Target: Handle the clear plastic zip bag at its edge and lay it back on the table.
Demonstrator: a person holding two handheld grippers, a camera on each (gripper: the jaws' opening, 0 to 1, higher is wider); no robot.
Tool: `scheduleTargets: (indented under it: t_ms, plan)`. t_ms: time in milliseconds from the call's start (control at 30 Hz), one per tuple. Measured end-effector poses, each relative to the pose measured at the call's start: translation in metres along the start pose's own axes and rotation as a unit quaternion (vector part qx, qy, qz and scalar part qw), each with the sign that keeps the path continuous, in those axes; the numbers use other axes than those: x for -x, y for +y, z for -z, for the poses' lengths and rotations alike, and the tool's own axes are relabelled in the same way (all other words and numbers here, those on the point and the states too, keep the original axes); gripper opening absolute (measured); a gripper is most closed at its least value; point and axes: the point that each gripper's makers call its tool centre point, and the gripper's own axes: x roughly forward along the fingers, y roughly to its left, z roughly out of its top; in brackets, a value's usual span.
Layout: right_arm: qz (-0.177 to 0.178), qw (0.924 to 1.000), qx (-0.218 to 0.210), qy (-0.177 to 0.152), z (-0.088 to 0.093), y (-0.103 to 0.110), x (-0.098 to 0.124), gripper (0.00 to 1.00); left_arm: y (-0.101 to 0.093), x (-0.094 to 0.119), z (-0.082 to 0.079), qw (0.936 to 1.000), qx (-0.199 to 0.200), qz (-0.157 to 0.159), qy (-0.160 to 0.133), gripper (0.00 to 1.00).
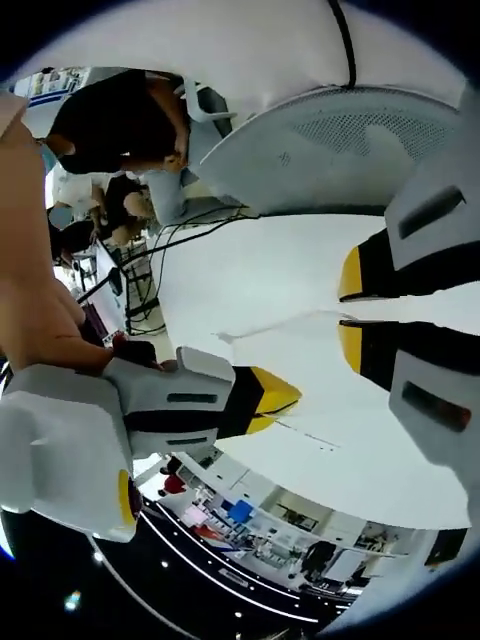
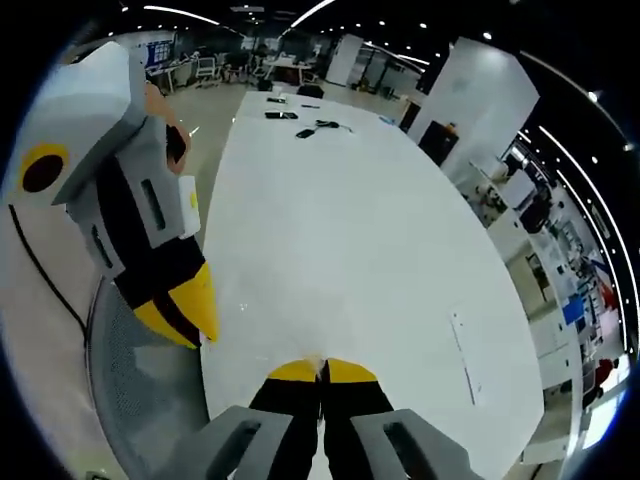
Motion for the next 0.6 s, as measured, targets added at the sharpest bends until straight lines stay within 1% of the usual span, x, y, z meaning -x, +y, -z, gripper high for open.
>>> scheduleTargets:
  t_ms: [167, 233, 333, 433, 533, 600]
  plan:
    - [0.004, 1.0, 0.001, 0.003, 0.001, -0.004, 0.001, 0.0, 0.005, 0.005, 0.002, 0.9996, 0.025, -0.012, -0.012, 0.08]
    - [0.005, 1.0, 0.001, 0.004, 0.001, -0.005, 0.001, 0.0, 0.005, 0.008, 0.004, 0.9989, 0.04, -0.013, -0.019, 0.08]
    - [0.007, 1.0, 0.001, 0.005, 0.003, -0.01, 0.001, 0.0, 0.006, 0.013, 0.01, 0.9983, 0.052, -0.019, -0.02, 0.08]
    - [0.009, 0.9999, 0.002, 0.006, 0.004, -0.013, 0.001, 0.0, 0.009, 0.017, 0.017, 0.9962, 0.079, -0.026, -0.025, 0.09]
    - [0.01, 0.9999, 0.003, 0.008, 0.004, -0.015, 0.0, 0.0, 0.012, 0.021, 0.022, 0.9943, 0.098, -0.033, -0.028, 0.11]
    - [0.011, 0.9999, 0.003, 0.008, 0.004, -0.017, 0.0, 0.0, 0.015, 0.023, 0.026, 0.9921, 0.115, -0.04, -0.032, 0.12]
